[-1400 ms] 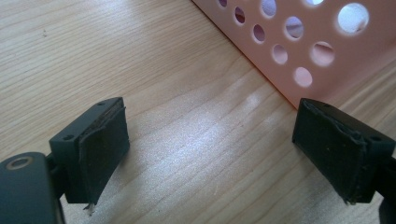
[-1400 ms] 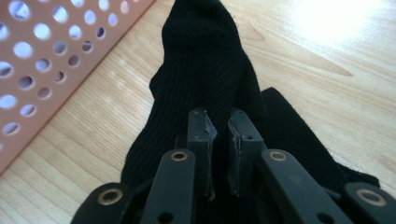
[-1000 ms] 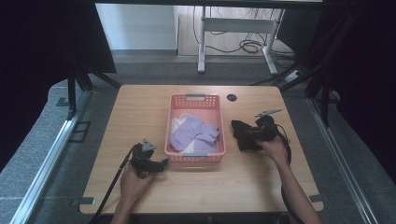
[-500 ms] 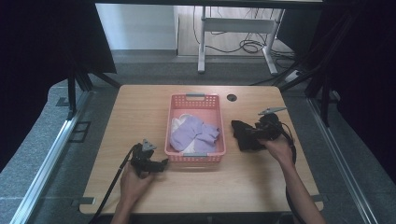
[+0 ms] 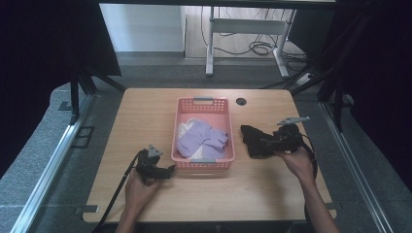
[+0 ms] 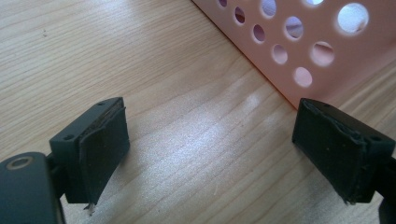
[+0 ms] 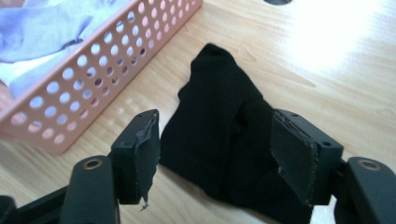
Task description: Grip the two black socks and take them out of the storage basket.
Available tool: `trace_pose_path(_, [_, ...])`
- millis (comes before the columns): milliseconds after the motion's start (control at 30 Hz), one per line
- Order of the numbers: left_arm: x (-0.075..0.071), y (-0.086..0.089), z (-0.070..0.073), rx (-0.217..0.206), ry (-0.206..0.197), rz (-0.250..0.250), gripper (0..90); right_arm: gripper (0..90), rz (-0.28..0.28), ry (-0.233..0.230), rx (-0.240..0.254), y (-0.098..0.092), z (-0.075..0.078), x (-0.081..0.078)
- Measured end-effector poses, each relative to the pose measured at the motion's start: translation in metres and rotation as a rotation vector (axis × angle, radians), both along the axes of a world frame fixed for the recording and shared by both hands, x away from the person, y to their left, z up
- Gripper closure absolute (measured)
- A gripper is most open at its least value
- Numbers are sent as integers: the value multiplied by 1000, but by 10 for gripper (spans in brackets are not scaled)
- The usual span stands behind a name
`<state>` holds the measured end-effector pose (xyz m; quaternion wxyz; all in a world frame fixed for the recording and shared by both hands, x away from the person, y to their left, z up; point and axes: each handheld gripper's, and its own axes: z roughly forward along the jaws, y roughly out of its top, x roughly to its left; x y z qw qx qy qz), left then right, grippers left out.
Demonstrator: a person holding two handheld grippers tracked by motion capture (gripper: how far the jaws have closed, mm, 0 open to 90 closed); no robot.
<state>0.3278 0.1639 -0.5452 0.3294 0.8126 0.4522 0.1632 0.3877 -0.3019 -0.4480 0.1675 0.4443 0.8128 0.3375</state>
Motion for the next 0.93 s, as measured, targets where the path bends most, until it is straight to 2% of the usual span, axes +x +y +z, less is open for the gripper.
trace_pose_path(167, [0,0,0,0,0,1,105,298,-7,5,-4,-6,-6,-12])
trace_pose_path(433, [0,0,0,-1,-1,1,105,285,-33,-15,17,-14,-17,-30])
trace_pose_path(533, [0,-1,0,-1,-1,1,105,287,-45,-25,15,-17,-28,-38])
trace_pose_path(767, [0,0,0,0,-1,0,105,287,-64,23,-8,-26,-47,-42])
trace_pose_path(933, [-1,-1,0,0,-1,0,105,287,-73,34,-6,-30,-50,-42])
